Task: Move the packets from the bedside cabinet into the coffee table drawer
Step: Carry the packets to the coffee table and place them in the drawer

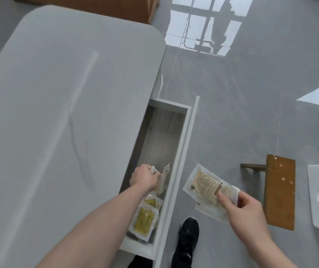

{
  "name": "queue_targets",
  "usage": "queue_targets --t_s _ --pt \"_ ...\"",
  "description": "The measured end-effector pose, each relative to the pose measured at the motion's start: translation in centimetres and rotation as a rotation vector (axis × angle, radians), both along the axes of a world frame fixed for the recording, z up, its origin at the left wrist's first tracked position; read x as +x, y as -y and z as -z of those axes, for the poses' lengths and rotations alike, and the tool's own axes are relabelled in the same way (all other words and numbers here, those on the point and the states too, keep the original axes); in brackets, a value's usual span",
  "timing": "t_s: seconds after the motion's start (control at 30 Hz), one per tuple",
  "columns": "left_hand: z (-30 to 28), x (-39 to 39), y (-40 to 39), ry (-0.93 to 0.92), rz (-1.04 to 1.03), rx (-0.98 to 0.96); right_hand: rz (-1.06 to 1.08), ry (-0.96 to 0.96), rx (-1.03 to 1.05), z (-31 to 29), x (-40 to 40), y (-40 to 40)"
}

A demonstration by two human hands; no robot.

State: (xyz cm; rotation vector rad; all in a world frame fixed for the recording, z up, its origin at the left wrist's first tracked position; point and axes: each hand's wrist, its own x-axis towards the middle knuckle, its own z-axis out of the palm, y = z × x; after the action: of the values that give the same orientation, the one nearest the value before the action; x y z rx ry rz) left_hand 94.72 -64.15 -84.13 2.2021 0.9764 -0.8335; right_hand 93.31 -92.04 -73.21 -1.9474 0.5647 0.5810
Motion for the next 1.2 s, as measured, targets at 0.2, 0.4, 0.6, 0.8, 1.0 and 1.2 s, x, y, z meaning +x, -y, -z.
queue_targets --t_s 0.2,0.4,0.6,0.8,1.0,1.2 --pt "-0.3 -1.3 -1.0 0.123 -0.029 0.171 0.015 -0.035 0.017 1.1 -0.3 0.3" --pt "-1.1 -1.6 -0.3 0.431 -0.354 -0.075 0.030 -0.050 0.068 1.1 -0.1 0.2" --pt "-0.3 0.1 1.5 0.473 -0.815 -0.377 0.051 -0.060 0.110 1.6 0.4 0.4" --pt "2.3 0.2 3.6 0.353 -0.860 -0.425 0.065 -0.079 0.116 2.6 0.5 0.6" --pt "5.3 -1.0 2.7 0.245 -0.870 -0.238 0.076 -0.104 0.123 3.6 0.9 0.7" --pt "7.0 -1.3 0.9 0.242 -0.926 -0.243 0.076 -0.113 0.151 4.1 1.5 0.0"
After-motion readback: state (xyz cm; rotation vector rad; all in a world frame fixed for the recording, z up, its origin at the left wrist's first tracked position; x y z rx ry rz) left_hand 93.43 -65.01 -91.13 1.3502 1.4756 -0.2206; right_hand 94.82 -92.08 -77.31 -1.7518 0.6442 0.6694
